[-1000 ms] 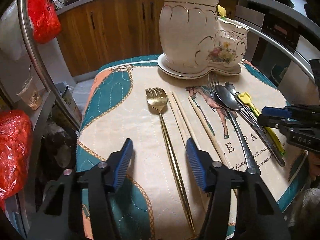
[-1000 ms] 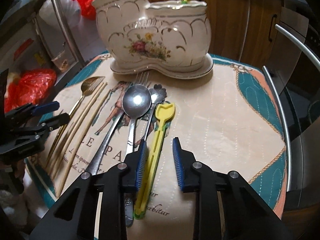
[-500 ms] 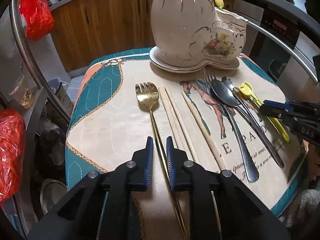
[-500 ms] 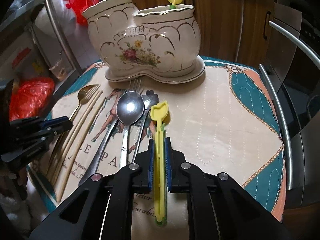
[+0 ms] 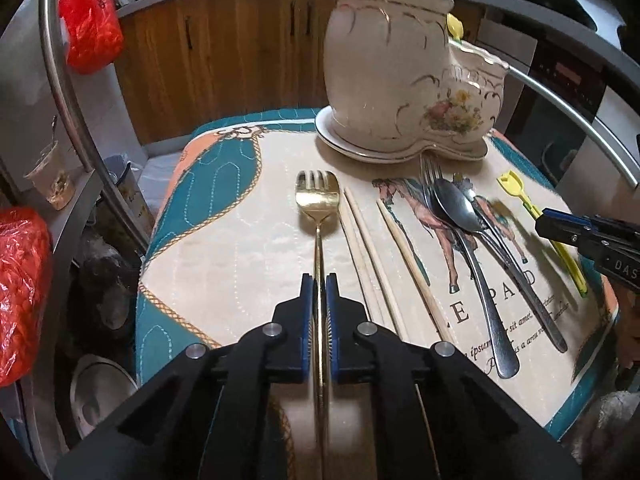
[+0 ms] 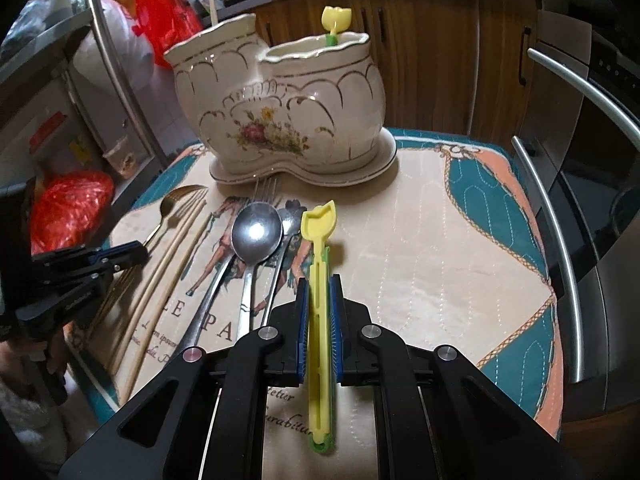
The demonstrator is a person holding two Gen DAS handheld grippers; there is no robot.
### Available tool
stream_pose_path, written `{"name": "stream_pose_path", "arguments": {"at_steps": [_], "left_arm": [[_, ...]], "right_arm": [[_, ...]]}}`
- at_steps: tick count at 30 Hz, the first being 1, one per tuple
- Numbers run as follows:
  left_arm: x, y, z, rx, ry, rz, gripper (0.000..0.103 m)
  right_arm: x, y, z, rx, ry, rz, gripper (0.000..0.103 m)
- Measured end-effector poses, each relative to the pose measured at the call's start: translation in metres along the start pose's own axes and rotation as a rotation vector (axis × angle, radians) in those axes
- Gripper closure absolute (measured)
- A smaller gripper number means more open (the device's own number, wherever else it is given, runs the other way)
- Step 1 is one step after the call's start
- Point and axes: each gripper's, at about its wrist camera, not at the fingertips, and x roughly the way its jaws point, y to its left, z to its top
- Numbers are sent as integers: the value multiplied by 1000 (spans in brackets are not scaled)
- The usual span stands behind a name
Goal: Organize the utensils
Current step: 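Lift gold fork with left tool while right tool carries yellow utensil over holder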
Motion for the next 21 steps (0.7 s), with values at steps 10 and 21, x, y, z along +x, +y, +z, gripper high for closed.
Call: {"name": "stream_pose_path", "arguments": {"at_steps": [10,21], "left_arm": [[-37,11,9,-29,-92,-28,97],[-98,12,52,-40,-307,-106,97]], "right_arm": [[-12,-2,5,-5,-45,18,92],[-68,-7,56,1,-274,75,92]]}}
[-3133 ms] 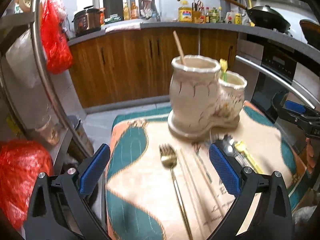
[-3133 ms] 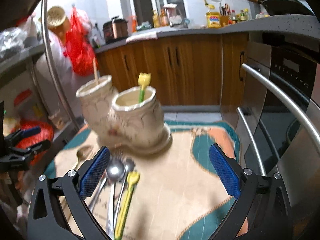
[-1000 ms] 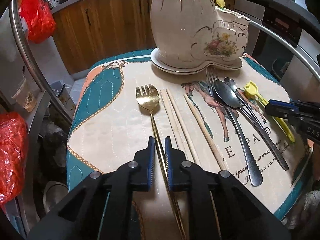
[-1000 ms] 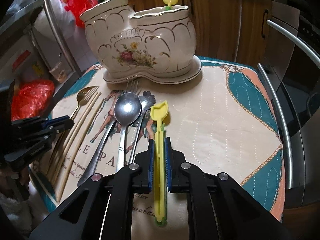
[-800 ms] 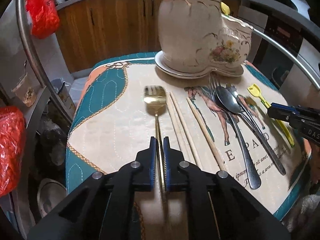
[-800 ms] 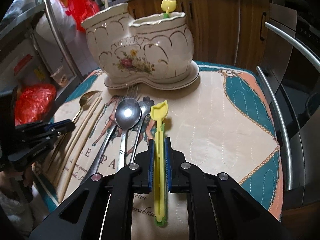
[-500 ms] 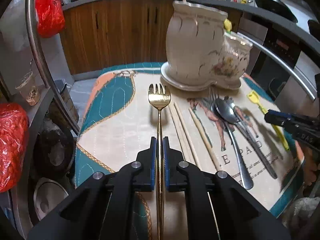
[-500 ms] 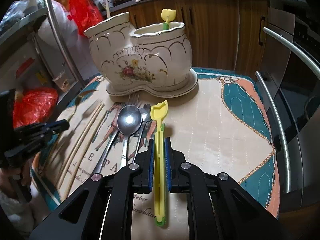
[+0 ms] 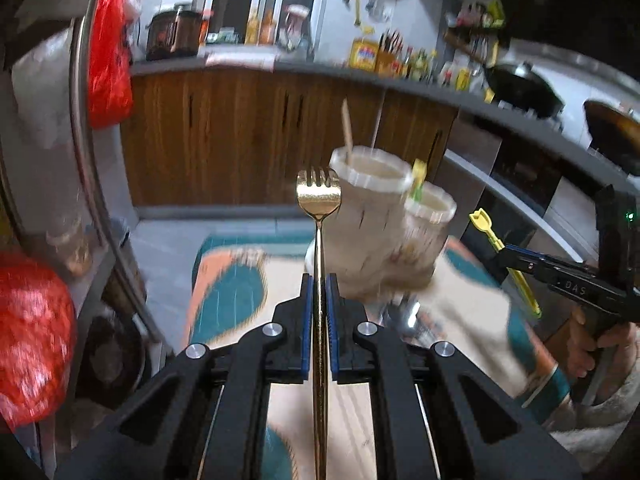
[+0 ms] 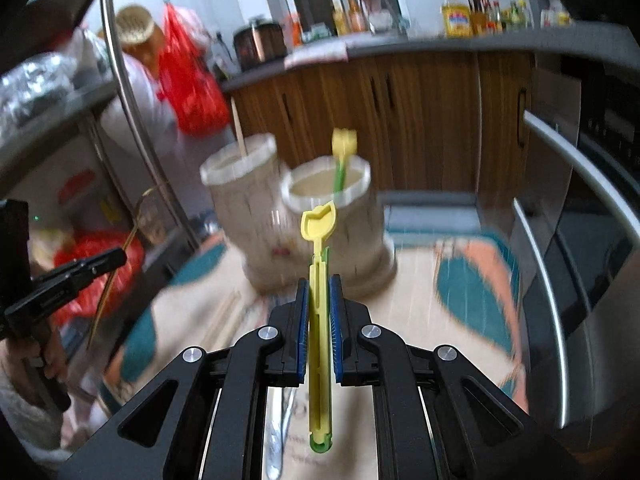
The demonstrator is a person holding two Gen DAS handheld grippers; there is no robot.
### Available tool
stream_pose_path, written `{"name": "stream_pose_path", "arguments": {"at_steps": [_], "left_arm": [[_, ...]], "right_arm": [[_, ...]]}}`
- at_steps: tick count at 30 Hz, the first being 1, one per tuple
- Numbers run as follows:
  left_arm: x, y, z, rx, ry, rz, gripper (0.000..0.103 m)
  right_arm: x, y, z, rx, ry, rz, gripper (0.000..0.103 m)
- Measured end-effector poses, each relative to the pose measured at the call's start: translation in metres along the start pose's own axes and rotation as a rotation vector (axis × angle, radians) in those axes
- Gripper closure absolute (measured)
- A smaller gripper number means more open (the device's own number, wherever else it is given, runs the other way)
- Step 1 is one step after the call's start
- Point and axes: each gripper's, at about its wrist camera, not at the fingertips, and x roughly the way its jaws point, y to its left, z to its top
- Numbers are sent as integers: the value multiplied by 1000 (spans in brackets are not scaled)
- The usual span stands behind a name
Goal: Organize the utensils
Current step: 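Lift gold fork with left tool while right tool carries yellow utensil over holder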
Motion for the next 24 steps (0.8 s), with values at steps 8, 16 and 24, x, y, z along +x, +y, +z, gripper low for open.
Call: {"name": "stream_pose_path", "arguments": {"at_steps": [8,16,24], "left_arm": [[30,-21,77,16,-127,-99,97],[76,-34,124,-6,-234,-141,97],[108,-45,128,4,-291,-86,97]], "right_arm": [[17,-11,66,72,-174,105,92],[66,-29,89,158,-209,132,92],[97,-41,81,213,-220,133,92]]}}
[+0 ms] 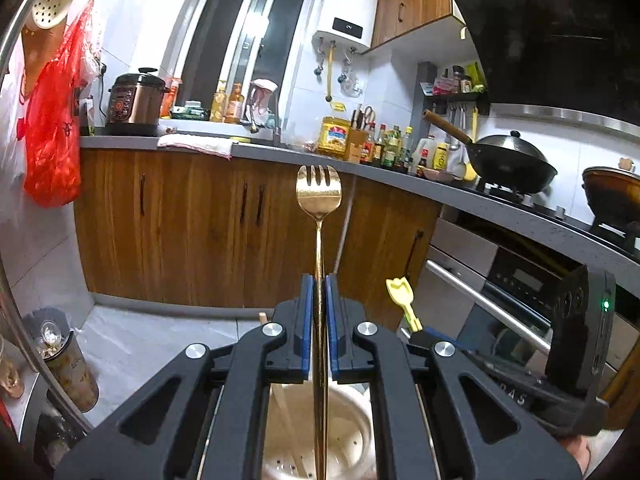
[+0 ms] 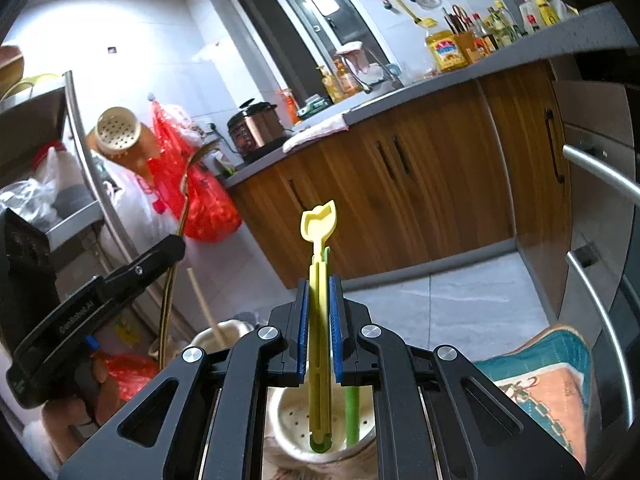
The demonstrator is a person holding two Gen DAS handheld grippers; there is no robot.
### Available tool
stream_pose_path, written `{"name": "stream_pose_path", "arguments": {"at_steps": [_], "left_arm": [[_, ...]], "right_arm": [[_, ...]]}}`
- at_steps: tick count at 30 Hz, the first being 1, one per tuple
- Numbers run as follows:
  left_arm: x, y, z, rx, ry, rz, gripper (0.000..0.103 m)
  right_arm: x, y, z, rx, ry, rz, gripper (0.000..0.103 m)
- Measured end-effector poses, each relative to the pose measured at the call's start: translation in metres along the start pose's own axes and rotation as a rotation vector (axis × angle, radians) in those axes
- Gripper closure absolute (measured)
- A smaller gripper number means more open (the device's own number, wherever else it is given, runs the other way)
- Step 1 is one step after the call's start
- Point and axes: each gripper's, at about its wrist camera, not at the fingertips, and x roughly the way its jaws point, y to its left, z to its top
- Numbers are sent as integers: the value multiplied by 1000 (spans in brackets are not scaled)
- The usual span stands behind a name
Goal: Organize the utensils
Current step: 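Lift gold fork with left tool while right tool carries yellow utensil over holder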
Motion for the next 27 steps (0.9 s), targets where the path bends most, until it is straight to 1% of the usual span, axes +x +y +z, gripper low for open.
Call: {"name": "stream_pose_path", "arguments": {"at_steps": [3,5,7,12,16,18,21,27], "left_arm": [[3,2,0,-13,-33,9,97],[4,1,-2,-3,-55,31,97],[7,-2,-5,10,-60,39,97],[10,-4,-15,38,-38,50,97],[2,1,-18,35,-21,36,97],[-3,4,-19,34,-7,20,97],[-10,5,-23,48,10,16,97],[-25,5,-35,69,83,-6,97]], "right_arm": [[3,0,-2,-17,-13,-4,92],[4,1,-4,-27,-20,-8,92],[7,2,-5,-33,-25,-13,92],[10,8,-11,-76,-26,-28,92],[7,11,-18,-116,-27,-39,92],[6,9,-20,-116,-24,-42,92],[2,5,-22,-107,-21,-42,92],[-10,0,-29,-106,1,-32,92]]}}
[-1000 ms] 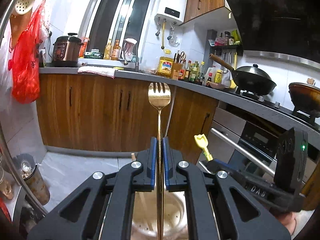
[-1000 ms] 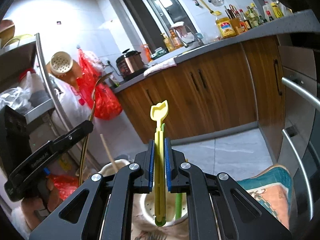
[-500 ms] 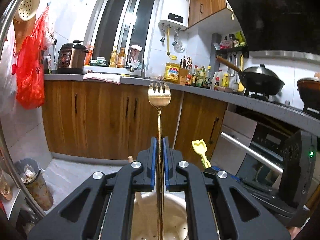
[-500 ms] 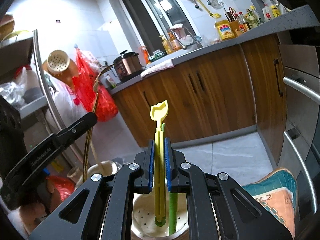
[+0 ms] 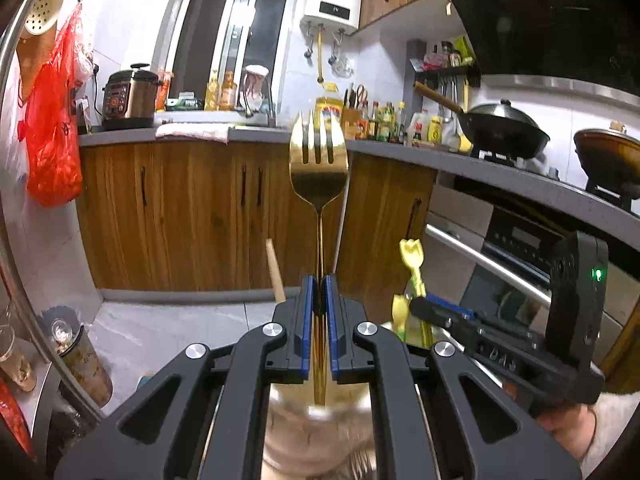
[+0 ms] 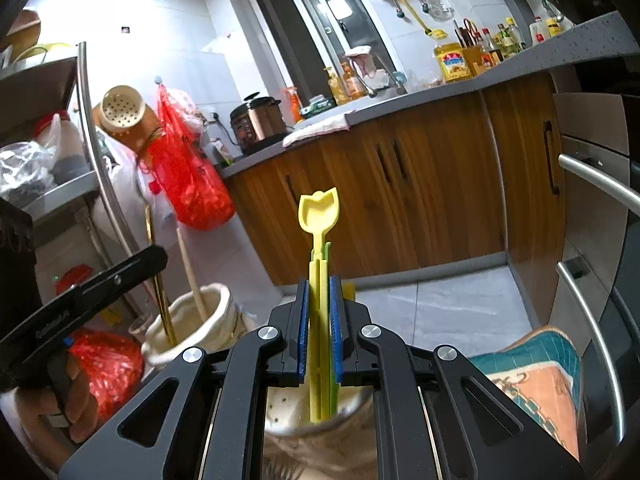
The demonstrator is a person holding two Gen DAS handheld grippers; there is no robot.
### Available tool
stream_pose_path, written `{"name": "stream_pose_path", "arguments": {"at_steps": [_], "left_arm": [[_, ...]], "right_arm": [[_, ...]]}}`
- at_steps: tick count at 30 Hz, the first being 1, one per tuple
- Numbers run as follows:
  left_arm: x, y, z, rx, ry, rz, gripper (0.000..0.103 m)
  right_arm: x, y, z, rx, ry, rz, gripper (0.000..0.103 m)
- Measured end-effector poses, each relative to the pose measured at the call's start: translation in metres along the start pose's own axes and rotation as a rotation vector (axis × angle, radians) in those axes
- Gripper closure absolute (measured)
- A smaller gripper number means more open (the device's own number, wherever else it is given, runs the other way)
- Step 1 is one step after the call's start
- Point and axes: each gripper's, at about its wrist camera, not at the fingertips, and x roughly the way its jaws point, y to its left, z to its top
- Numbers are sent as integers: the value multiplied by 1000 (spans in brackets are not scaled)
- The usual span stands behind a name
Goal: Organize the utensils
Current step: 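Lift gold fork with left tool while right tool carries yellow utensil over holder, then drop fork in tall cup with left while right tool drops yellow utensil in short cup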
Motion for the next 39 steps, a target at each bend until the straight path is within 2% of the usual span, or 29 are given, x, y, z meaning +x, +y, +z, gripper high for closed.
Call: {"name": "stream_pose_path", "arguments": {"at_steps": [6,18,29,37,39], "left_arm": [[-8,6,-12,-26,86,16,97],[13,1,-10,-20,252,67,97],[21,0,-8,-13,290,68,96],[17,-1,-2,-13,280,75,95],[16,-1,-1,-14,277,74,95]], "right_arm": [[-11,6,-7,-53,52,-48,92],[-8,13,-7,-71,157,-91,92],[-6,12,-6,-57,184,-100,92],[-3,9,-5,-44,199,-104,92],[-4,8,-5,-42,195,-100,88]]}}
